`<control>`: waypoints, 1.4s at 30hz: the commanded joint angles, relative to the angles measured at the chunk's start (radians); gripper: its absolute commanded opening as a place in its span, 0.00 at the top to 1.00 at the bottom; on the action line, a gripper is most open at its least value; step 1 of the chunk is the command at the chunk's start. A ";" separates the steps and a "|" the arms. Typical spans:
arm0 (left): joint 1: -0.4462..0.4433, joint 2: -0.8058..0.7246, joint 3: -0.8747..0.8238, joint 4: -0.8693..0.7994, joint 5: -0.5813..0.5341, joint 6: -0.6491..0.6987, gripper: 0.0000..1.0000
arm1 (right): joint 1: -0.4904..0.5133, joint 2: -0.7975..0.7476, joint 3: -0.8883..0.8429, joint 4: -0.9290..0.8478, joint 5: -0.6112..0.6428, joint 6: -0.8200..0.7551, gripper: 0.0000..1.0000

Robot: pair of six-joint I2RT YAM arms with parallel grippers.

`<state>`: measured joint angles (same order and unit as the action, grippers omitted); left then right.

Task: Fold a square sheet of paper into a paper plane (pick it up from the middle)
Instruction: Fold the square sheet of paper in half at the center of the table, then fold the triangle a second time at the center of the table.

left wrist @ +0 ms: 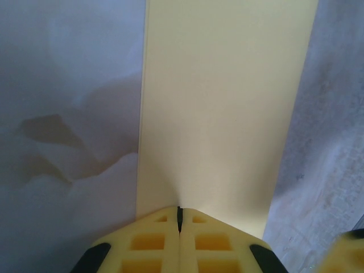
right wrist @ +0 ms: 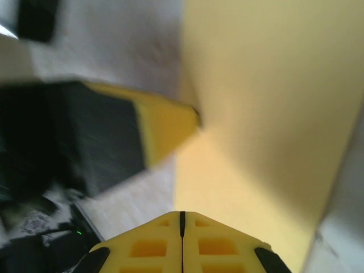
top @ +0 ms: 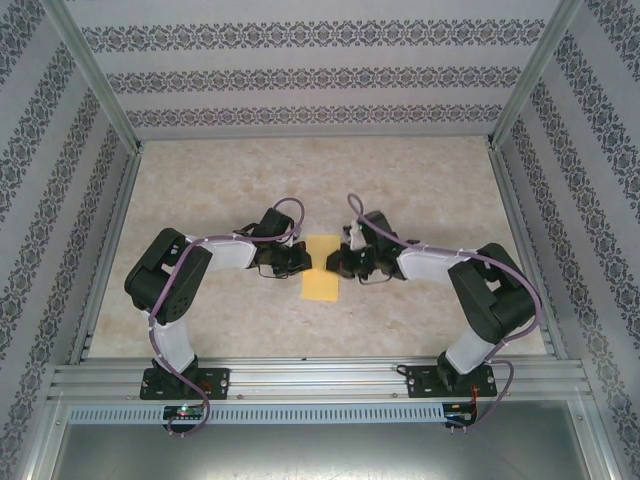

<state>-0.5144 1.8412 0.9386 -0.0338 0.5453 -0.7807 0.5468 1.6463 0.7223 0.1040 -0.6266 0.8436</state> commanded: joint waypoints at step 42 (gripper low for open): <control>-0.024 -0.317 -0.106 -0.067 -0.242 -0.033 0.88 | -0.065 -0.741 -0.233 -0.139 0.568 -0.046 0.33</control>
<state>-0.5415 1.5700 0.8478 -0.1287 0.3431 -0.7918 0.4843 0.8665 0.4438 -0.0639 0.0284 0.7692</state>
